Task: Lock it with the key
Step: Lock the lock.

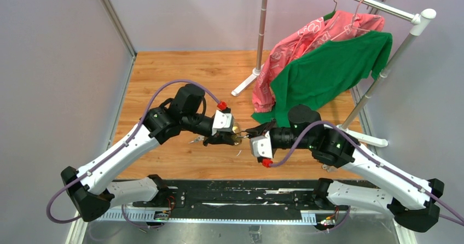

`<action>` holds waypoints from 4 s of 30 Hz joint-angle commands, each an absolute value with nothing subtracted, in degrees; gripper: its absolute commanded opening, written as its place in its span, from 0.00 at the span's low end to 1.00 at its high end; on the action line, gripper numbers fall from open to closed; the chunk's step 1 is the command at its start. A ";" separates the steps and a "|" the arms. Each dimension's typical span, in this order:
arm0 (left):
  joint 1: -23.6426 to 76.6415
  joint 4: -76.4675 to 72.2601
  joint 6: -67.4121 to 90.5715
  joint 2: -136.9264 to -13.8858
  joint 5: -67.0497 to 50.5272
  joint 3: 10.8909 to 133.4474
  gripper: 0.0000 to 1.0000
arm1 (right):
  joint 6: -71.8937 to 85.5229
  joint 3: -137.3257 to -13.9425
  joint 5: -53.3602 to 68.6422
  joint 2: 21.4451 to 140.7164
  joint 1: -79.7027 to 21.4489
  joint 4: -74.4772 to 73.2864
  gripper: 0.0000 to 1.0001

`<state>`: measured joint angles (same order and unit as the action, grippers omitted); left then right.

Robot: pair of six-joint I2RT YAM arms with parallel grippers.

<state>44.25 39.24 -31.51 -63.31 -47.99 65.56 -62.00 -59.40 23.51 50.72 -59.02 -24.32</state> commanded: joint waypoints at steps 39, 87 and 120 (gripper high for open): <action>43.95 36.46 -29.89 -62.27 -46.45 68.43 0.00 | -12.68 -56.93 22.40 57.27 -56.58 -12.14 0.45; 39.34 -7.74 16.01 -57.86 -48.90 62.01 0.61 | 3.13 -46.75 30.64 42.24 -47.55 27.69 0.00; 41.13 -10.46 17.35 -58.52 -46.39 60.96 0.00 | -1.35 -51.31 23.85 42.70 -47.55 13.27 0.02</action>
